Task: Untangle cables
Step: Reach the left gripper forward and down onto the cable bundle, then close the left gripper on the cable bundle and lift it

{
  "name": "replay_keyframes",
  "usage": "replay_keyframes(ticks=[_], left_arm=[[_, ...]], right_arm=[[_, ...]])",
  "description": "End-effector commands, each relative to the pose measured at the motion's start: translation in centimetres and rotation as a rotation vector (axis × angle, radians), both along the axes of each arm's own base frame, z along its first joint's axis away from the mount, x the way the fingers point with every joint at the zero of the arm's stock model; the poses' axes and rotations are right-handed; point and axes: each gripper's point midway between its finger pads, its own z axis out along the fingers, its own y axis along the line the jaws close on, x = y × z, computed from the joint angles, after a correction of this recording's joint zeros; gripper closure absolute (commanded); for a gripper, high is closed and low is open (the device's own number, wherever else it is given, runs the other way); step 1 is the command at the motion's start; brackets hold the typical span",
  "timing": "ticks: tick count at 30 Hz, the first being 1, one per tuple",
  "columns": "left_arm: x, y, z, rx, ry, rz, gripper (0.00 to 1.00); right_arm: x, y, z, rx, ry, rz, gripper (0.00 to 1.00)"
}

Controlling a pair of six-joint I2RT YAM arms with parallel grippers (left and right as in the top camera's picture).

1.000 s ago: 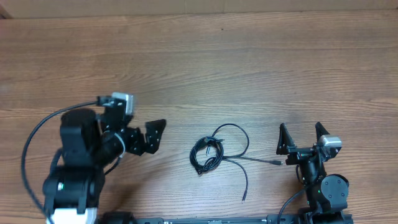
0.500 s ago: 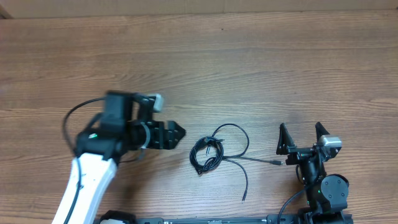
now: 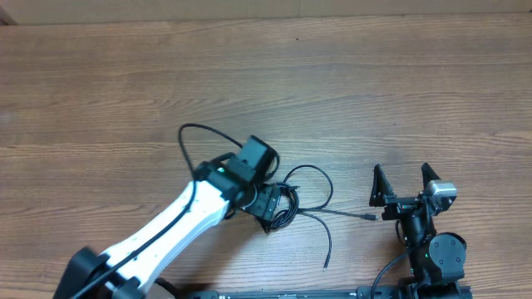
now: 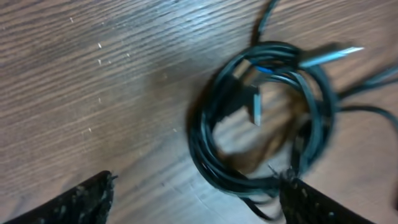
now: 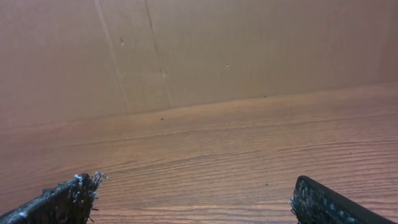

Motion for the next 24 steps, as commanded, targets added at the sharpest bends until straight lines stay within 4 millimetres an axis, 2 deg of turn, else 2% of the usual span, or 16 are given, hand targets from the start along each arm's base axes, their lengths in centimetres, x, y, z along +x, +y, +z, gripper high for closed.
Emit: replay_keyframes(ticks=[1, 4, 6, 11, 15, 16, 18, 21, 22, 23, 24], left_arm=[[1.6, 0.9, -1.0, 0.102, -0.052, 0.031, 0.22], [1.9, 0.6, -2.5, 0.117, -0.032, 0.026, 0.24], [2.0, 0.3, -3.2, 0.120, -0.022, 0.004, 0.30], [1.1, -0.7, -4.7, 0.098, 0.042, -0.122, 0.34], [1.8, -1.2, -5.0, 0.084, 0.020, -0.125, 0.45], [2.0, -1.3, -5.1, 0.080, 0.012, -0.124, 0.51], [2.5, -1.5, -5.1, 0.079, -0.009, -0.121, 0.70], [3.9, -1.2, -4.8, 0.108, -0.079, -0.103, 0.84], [4.3, -1.0, -4.7, 0.119, -0.097, -0.097, 0.92], [4.7, -0.8, -4.6, 0.134, -0.116, -0.088, 0.96], [5.2, -0.3, -4.5, 0.155, -0.137, -0.069, 0.96]], right_arm=[[0.0, -0.1, -0.1, -0.006, -0.006, -0.004, 0.00], [0.0, -0.1, -0.1, -0.006, -0.006, -0.004, 0.00], [0.0, -0.1, -0.1, -0.006, -0.006, -0.004, 0.00], [0.0, -0.1, -0.1, -0.006, -0.006, -0.004, 0.00], [0.0, -0.1, -0.1, -0.006, -0.006, -0.004, 0.00], [0.0, -0.1, -0.1, -0.006, -0.006, -0.004, 0.00], [0.0, -0.1, -0.1, -0.006, -0.006, -0.004, 0.00], [0.0, -0.1, -0.1, -0.006, -0.006, -0.004, 0.00], [0.0, -0.1, -0.1, -0.006, -0.006, -0.004, 0.00], [0.0, -0.1, -0.1, -0.006, -0.006, -0.004, 0.00], [0.0, -0.1, -0.1, -0.006, -0.006, -0.004, 0.00]])
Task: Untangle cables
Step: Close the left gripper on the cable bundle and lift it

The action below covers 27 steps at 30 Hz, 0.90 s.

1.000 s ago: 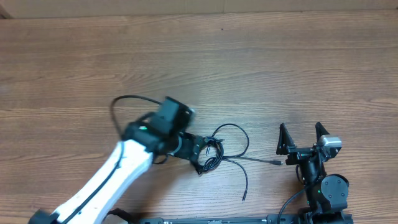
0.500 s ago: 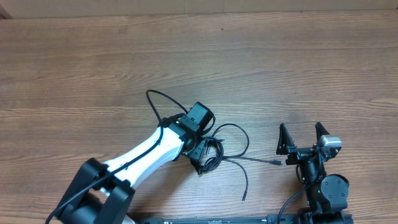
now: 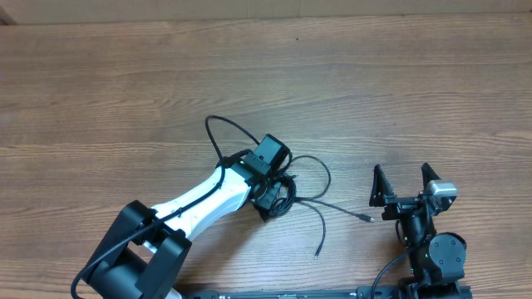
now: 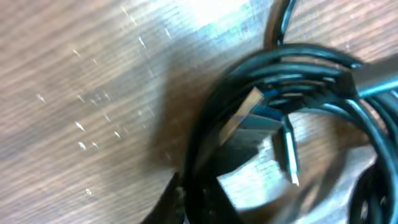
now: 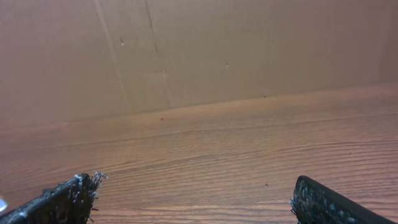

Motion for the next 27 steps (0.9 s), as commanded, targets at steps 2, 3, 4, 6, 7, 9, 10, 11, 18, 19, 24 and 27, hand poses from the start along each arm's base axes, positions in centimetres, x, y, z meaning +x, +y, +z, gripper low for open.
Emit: replay_keyframes(ticks=[2, 3, 4, 6, 7, 9, 10, 11, 18, 19, 24, 27], left_arm=[[2.7, 2.3, 0.7, 0.107, -0.121, 0.117, 0.96], [3.2, 3.2, 0.9, 0.133, -0.149, 0.179, 0.96], [3.7, 4.7, 1.2, 0.161, -0.179, 0.280, 0.96], [4.0, 6.5, 1.4, 0.176, -0.202, 0.430, 0.96], [4.0, 7.3, 1.4, 0.174, -0.205, 0.515, 0.96], [3.6, 9.2, 1.4, 0.149, -0.183, 0.721, 0.96], [3.3, 10.0, 1.3, 0.136, -0.161, 0.809, 0.95], [3.1, 10.5, 1.3, 0.127, -0.138, 0.859, 0.85], [5.8, 9.8, 4.2, 0.042, -0.034, 0.655, 0.28], [6.3, 9.6, 5.1, 0.043, -0.041, 0.618, 0.25], [8.0, 7.4, 9.5, -0.007, -0.044, 0.450, 0.24], [7.3, 4.2, 10.2, -0.125, 0.026, 0.279, 0.25]], right_arm=[[0.0, -0.1, -0.1, -0.006, -0.006, -0.004, 0.00], [0.0, -0.1, -0.1, -0.006, -0.006, -0.004, 0.00], [0.0, -0.1, -0.1, -0.006, -0.006, -0.004, 0.00], [0.0, -0.1, -0.1, -0.006, -0.006, -0.004, 0.00], [0.0, -0.1, -0.1, -0.006, -0.006, -0.004, 0.00], [0.0, -0.1, -0.1, -0.006, -0.006, -0.004, 0.00], [0.0, -0.1, -0.1, -0.006, -0.006, -0.004, 0.00], [0.0, -0.1, -0.1, -0.006, -0.006, -0.004, 0.00], [0.0, -0.1, -0.1, -0.006, -0.006, -0.004, 0.00], [0.0, -0.1, -0.1, -0.006, -0.006, -0.004, 0.00], [0.0, -0.1, -0.1, -0.006, -0.006, -0.004, 0.00], [0.0, -0.1, -0.1, -0.006, -0.006, -0.004, 0.00]])
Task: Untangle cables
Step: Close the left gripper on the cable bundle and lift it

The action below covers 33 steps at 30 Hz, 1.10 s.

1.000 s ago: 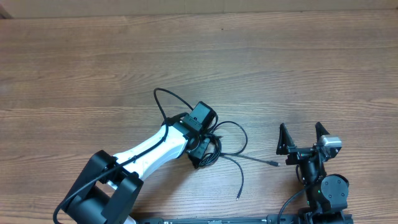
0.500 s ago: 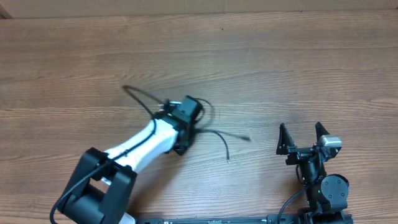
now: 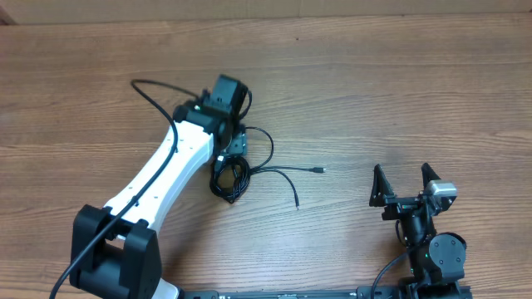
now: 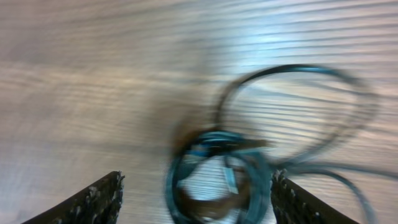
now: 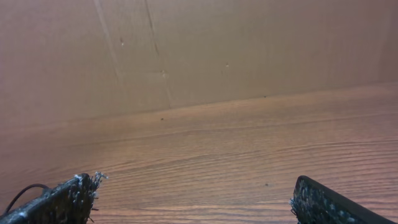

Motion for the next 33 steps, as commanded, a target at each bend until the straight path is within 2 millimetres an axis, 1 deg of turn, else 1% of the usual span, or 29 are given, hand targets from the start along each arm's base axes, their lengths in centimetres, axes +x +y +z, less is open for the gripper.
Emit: replay_keyframes(ticks=[1, 3, 7, 11, 14, 15, 18, 20, 23, 26, 29, 33], left_arm=[[-1.2, -3.9, 0.6, -0.143, 0.055, -0.245, 0.28], [-1.9, -4.2, -0.1, -0.159, 0.084, -0.237, 0.35], [-3.5, -4.4, -1.9, -0.175, 0.143, -0.134, 0.37], [-4.5, -5.6, -3.4, -0.189, 0.159, -0.139, 0.38], [-4.6, -6.1, -4.5, -0.186, 0.136, -0.154, 0.39], [-4.5, -6.0, -4.8, -0.178, 0.128, -0.140, 0.41], [-4.2, -5.1, -5.8, -0.154, 0.101, -0.033, 0.44], [-4.0, -4.7, -6.3, -0.142, 0.083, -0.004, 0.45], [-3.6, -4.0, -7.0, -0.121, 0.050, 0.044, 0.45], [-3.2, -4.1, -7.3, -0.132, 0.027, 0.052, 0.47], [-3.3, -4.1, -7.7, -0.131, 0.030, 0.053, 0.48], [-3.5, -4.1, -8.8, -0.121, 0.055, 0.059, 0.50]], right_arm=[[0.0, -0.1, -0.1, -0.006, -0.006, -0.004, 0.00], [0.0, -0.1, -0.1, -0.006, -0.006, -0.004, 0.00], [0.0, -0.1, -0.1, -0.006, -0.006, -0.004, 0.00], [0.0, -0.1, -0.1, -0.006, -0.006, -0.004, 0.00], [0.0, -0.1, -0.1, -0.006, -0.006, -0.004, 0.00], [0.0, -0.1, -0.1, -0.006, -0.006, -0.004, 0.00], [0.0, -0.1, -0.1, -0.006, -0.006, -0.004, 0.00], [0.0, -0.1, -0.1, -0.006, -0.006, -0.004, 0.00], [0.0, -0.1, -0.1, -0.006, -0.006, -0.004, 0.00], [0.0, -0.1, -0.1, -0.006, -0.006, -0.004, 0.00], [0.0, -0.1, -0.1, -0.006, -0.006, -0.004, 0.00], [0.0, -0.1, -0.1, -0.006, -0.006, -0.004, 0.00]])
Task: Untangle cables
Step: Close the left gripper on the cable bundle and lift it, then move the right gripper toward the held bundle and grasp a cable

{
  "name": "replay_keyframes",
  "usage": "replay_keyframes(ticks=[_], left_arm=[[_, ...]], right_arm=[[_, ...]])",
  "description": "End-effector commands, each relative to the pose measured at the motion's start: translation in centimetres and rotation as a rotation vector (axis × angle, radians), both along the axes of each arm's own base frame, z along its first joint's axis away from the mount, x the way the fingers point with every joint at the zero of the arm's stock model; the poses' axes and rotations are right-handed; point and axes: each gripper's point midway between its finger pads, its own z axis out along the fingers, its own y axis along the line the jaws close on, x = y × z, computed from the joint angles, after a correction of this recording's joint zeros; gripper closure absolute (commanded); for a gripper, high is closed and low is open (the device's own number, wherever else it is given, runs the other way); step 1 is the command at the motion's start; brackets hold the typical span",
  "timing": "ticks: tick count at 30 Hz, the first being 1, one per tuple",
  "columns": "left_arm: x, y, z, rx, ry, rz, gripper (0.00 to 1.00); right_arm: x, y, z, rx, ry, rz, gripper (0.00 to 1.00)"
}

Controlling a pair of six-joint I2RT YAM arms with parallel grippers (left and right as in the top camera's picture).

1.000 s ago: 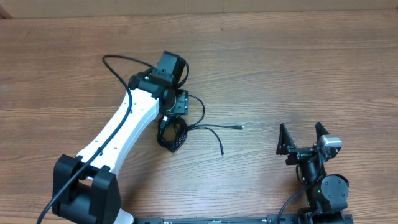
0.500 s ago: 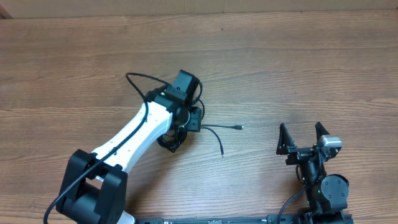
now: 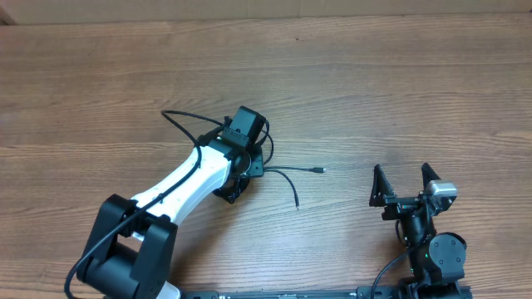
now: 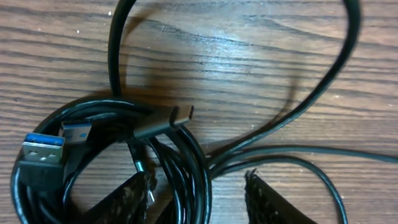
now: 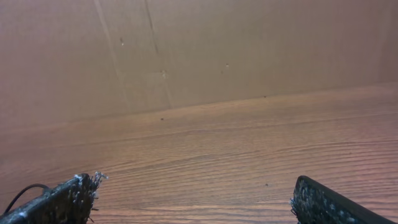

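Observation:
A coil of black cables lies on the wooden table. It holds a blue USB-A plug, a second USB-A plug and a USB-C plug. Two loose ends trail right, and a wide loop arcs beyond the coil. My left gripper is low over the coil, its jaws partly apart and straddling several strands; in the overhead view the left gripper hides most of the coil. My right gripper stands open and empty, far right of the cables.
A brown cardboard wall rises behind the table. The left arm's own black lead loops over its white link. The right arm sits at the table's near right edge.
My left gripper was raised beyond the coil with wide jaws. Now it is down on the coil with narrower jaws round some strands. The loose ends and right arm have not moved.
The coil first lay nearer the middle, with my open left gripper above it, then close down on it. Later the coil lay further left and the gripper was up and open. Now the gripper is down on it again.

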Motion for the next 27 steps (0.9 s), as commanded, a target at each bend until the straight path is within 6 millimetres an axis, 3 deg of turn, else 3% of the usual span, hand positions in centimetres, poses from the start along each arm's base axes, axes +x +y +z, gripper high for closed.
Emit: replay_keyframes(ticks=[1, 3, 6, 9, 13, 17, 23, 27], left_arm=[[-0.3, 0.4, -1.9, 0.028, 0.037, 0.034, 0.51], [-0.3, 0.4, -2.6, 0.033, 0.048, 0.040, 0.56], [0.3, 0.2, -3.3, 0.028, 0.037, 0.039, 0.78], [1.5, 0.1, -2.7, 0.010, -0.007, 0.050, 0.95], [3.7, 0.1, -0.1, -0.015, -0.064, 0.063, 0.96], [5.4, 0.1, 3.8, -0.049, -0.109, 0.084, 0.96], [5.8, -0.8, 8.8, -0.166, -0.111, 0.223, 0.96], [5.6, -2.9, 10.2, -0.321, -0.074, 0.286, 0.96]], right_arm=[[0.0, -0.1, -0.1, -0.006, -0.006, -0.004, 0.00], [0.0, -0.1, -0.1, -0.006, -0.006, -0.004, 0.00], [0.0, -0.1, -0.1, -0.006, -0.006, -0.004, 0.00], [0.0, -0.1, -0.1, -0.006, -0.006, -0.004, 0.00], [0.0, -0.1, -0.1, -0.006, -0.006, -0.004, 0.00], [0.0, -0.1, -0.1, -0.006, -0.006, -0.004, 0.00], [0.0, -0.1, -0.1, -0.006, -0.006, -0.004, 0.00], [0.0, -0.1, -0.1, -0.006, -0.006, -0.004, 0.00]])
